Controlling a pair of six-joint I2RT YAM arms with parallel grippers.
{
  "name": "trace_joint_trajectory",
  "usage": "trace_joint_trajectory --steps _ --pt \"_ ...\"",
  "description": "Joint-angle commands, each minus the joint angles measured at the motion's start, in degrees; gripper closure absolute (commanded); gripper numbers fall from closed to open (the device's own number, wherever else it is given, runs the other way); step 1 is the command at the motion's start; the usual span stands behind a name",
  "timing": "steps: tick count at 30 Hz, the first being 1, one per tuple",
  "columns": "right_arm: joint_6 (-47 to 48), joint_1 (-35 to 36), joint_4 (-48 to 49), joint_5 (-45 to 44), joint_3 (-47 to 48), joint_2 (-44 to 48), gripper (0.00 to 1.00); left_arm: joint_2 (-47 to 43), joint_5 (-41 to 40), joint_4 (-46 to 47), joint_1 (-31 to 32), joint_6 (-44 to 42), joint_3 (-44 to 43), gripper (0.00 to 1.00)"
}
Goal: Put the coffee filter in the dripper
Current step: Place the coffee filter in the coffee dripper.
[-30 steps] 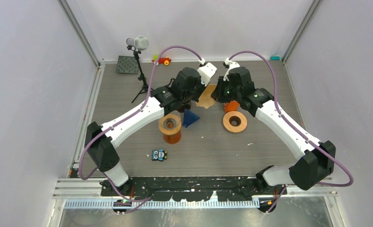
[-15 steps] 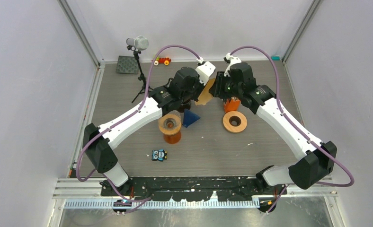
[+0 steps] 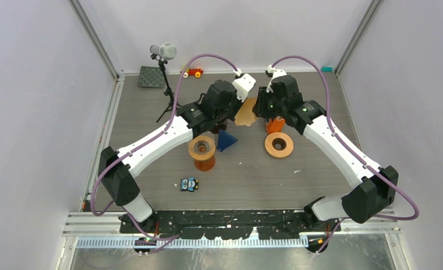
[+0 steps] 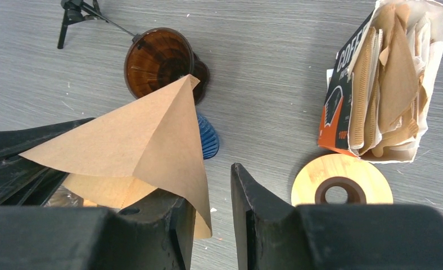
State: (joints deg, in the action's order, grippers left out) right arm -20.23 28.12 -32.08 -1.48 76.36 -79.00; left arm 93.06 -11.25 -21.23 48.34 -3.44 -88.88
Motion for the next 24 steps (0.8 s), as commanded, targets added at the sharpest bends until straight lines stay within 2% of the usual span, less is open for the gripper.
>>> trace_joint_trajectory --steps 1,11,18,24 --pt "2.5 0.0 0.0 -1.8 2.2 0.9 0.67 -3.1 -0.6 2.8 -0.2 -0.7 0.7 1.0" --pt "5.2 0.0 -1.1 0.6 3.3 1.0 0.59 -4.3 -0.1 3.1 -0.2 -1.4 2.1 1.0" --pt "8.3 -0.1 -0.8 14.2 3.9 3.0 0.52 -5.5 0.9 -0.2 -0.2 -1.6 1.4 1.0" --pt "11.6 -0.4 1.9 24.2 2.2 7.8 0.45 -10.0 4.6 -5.6 -0.7 -1.9 2.4 1.0"
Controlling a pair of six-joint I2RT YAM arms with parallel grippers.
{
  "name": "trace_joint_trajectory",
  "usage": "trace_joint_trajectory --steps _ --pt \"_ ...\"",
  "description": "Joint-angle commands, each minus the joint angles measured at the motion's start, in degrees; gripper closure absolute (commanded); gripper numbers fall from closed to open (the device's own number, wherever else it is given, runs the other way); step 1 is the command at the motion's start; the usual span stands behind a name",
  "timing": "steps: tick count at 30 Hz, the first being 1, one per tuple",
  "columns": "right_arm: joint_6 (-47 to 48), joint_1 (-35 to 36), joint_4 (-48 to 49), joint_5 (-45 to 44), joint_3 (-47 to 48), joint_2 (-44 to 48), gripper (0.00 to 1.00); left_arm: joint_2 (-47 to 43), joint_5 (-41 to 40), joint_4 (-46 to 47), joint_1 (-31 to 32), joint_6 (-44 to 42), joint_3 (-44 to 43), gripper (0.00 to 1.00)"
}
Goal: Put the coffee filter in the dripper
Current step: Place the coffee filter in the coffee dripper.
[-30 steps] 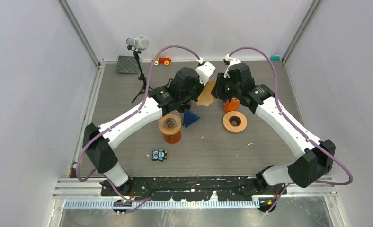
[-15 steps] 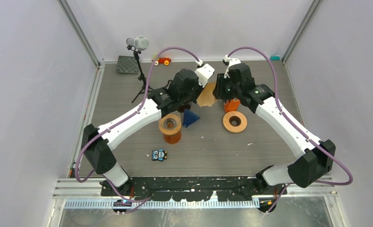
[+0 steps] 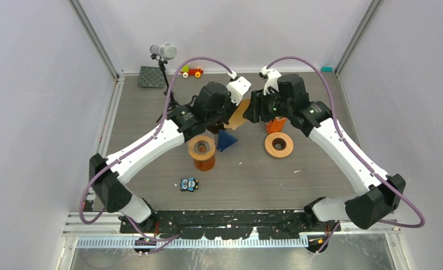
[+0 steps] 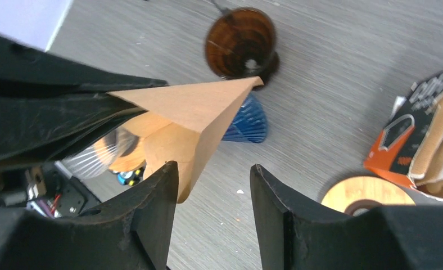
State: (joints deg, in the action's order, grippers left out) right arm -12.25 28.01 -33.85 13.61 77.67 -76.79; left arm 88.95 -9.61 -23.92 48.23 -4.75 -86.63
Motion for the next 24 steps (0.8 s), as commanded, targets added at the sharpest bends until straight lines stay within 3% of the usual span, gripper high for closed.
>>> trace_joint_trajectory --steps 1,7,14,24 --pt "4.8 -0.3 3.9 10.6 0.6 6.7 0.44 -6.8 3.6 -3.5 -0.7 -0.5 0.2 1.0" --pt "12.8 -0.4 1.5 18.8 1.1 11.6 0.39 -11.6 8.5 -10.2 -1.8 -2.6 -0.7 1.0" --pt "23.9 -0.3 -8.8 27.1 7.2 11.8 0.35 -13.7 9.4 -28.1 -2.0 -7.3 -5.5 1.0" --pt "31.3 2.9 -16.0 29.7 13.7 7.8 0.32 -15.1 12.5 -46.5 -3.3 -9.8 -10.4 1.0"
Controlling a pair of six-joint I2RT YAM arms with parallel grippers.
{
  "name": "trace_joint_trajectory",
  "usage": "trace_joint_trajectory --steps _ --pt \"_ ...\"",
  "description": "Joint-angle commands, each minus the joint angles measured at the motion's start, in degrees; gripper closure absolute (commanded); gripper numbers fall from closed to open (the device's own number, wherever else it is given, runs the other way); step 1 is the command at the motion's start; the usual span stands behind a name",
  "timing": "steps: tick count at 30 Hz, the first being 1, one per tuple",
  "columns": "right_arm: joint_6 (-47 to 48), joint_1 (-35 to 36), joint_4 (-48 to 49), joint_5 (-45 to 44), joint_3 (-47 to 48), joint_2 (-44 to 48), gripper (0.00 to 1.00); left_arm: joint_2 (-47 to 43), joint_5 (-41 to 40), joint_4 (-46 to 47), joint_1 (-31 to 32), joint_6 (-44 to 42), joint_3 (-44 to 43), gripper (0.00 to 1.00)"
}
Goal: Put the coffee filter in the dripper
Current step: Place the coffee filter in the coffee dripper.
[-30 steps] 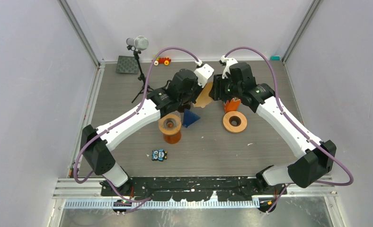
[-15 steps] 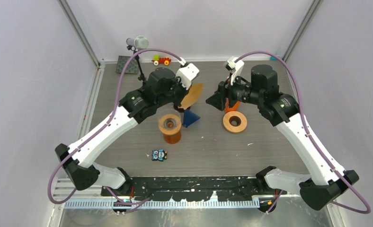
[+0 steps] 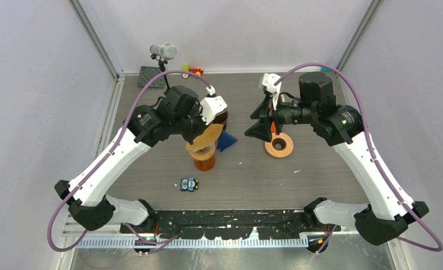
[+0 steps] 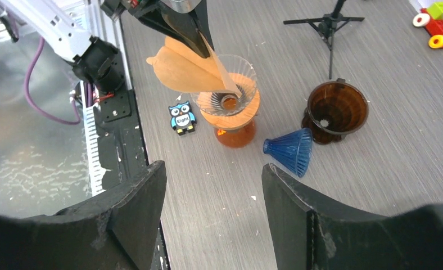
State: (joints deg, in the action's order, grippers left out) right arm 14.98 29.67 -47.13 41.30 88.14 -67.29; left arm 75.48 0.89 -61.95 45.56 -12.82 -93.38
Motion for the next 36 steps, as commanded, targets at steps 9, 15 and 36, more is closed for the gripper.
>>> trace_joint_trajectory --steps 9,15,36 --pt "8.4 5.9 -5.1 1.7 6.8 -5.7 0.31 2.8 -0.5 -12.1 -1.3 -2.4 -4.6 1.0" --pt "15.0 12.3 -9.2 -3.7 10.1 -7.6 0.31 5.7 0.8 -11.9 -4.3 -2.4 -5.9 1.0" --pt "28.0 31.9 -16.6 -26.1 18.4 -21.2 0.31 13.6 12.9 -16.3 -8.6 -1.1 -10.1 1.0"
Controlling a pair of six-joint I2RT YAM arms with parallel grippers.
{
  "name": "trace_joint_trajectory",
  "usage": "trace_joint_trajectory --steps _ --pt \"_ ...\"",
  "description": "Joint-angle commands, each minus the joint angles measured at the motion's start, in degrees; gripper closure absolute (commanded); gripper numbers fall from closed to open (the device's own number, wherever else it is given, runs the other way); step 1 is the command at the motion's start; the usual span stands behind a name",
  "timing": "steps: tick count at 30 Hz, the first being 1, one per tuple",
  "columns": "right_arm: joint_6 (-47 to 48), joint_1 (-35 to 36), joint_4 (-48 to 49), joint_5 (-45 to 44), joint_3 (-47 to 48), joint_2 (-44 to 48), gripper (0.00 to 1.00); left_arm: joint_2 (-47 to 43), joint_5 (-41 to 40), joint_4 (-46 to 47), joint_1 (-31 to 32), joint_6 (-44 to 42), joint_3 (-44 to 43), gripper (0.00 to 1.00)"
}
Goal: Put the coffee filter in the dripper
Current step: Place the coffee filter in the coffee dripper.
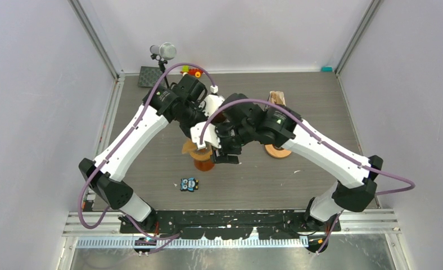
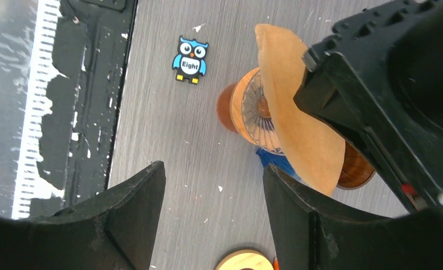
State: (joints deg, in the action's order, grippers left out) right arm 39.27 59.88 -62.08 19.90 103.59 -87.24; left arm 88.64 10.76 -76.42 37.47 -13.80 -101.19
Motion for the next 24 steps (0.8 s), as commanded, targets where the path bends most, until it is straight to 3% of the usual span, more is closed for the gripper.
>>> trace_joint_trajectory --steps 1,9,24 --pt "4.2 2.0 -1.9 -5.0 3.2 -1.9 0.31 0.5 3.3 -2.0 -0.6 -0.1 -2.3 1.0" --pt "5.7 4.0 -3.7 -8.7 7.5 -5.9 0.31 1.4 4.8 -3.7 -0.9 -0.9 -2.5 1.0" --pt "6.5 4.8 -1.7 -14.4 7.0 -5.8 0.32 3.3 5.9 -5.7 -1.0 -0.7 -6.2 1.0"
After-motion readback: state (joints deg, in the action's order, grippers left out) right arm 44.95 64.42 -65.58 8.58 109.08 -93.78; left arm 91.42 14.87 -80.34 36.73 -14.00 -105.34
